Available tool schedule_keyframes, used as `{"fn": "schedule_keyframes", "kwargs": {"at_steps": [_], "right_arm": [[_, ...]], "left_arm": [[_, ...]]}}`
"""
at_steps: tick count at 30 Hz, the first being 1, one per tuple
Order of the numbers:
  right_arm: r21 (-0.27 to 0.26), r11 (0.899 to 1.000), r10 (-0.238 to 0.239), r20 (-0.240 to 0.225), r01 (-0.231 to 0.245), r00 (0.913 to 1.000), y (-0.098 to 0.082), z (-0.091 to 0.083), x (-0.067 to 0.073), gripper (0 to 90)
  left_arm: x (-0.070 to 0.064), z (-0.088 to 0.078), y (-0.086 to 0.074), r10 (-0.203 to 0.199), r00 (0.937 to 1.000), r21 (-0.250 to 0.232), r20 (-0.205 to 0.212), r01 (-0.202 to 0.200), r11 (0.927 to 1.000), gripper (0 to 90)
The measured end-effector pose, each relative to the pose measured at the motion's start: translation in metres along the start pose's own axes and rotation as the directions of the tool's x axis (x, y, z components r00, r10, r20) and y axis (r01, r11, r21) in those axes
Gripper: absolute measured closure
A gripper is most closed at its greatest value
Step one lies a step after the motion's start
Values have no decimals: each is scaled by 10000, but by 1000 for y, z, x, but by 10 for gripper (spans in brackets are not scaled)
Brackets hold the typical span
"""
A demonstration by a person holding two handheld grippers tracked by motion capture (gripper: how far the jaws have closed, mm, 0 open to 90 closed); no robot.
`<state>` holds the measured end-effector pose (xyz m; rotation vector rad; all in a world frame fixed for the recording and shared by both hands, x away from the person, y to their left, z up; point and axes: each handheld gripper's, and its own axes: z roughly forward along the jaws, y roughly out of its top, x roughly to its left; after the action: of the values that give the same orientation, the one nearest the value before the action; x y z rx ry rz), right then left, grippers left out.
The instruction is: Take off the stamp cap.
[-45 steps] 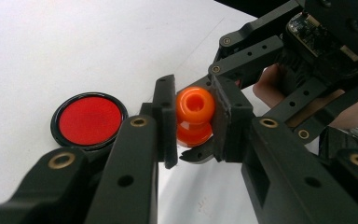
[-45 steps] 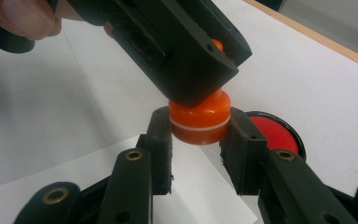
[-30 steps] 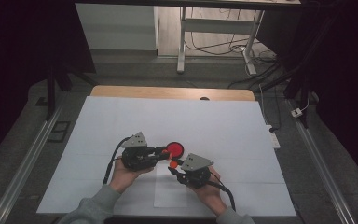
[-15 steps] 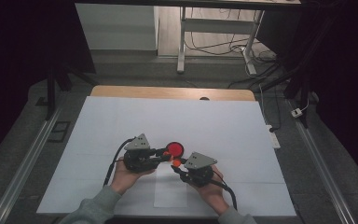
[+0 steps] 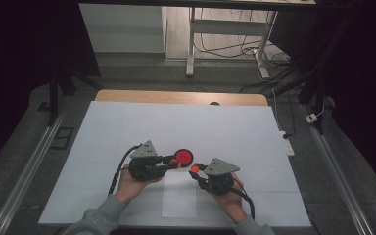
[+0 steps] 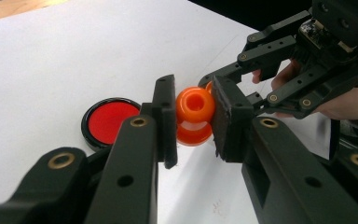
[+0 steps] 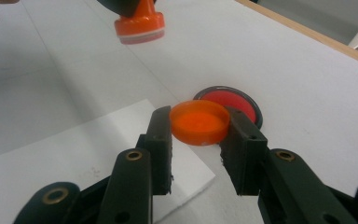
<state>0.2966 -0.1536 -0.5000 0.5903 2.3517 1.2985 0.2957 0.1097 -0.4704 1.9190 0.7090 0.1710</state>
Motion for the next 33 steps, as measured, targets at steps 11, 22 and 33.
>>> {"fn": "schedule_keyframes", "kwargs": {"at_steps": [11, 22, 33], "right_arm": [[-131, 9994, 328, 229, -325, 9992, -6, -13, -9, 648], [-166, 9963, 851, 832, -840, 9929, -21, -42, -22, 647], [146, 9919, 1224, 1633, -1265, 9790, -48, -79, -34, 647]], "left_arm": [[3, 1, -1, -10, 10000, 20, 33, 10, 10000, 725], [4, 4, -3, 76, 10000, 112, 26, -76, 9999, 724], [5, 2, -2, 28, 10000, 31, -33, -28, 10000, 724]]}}
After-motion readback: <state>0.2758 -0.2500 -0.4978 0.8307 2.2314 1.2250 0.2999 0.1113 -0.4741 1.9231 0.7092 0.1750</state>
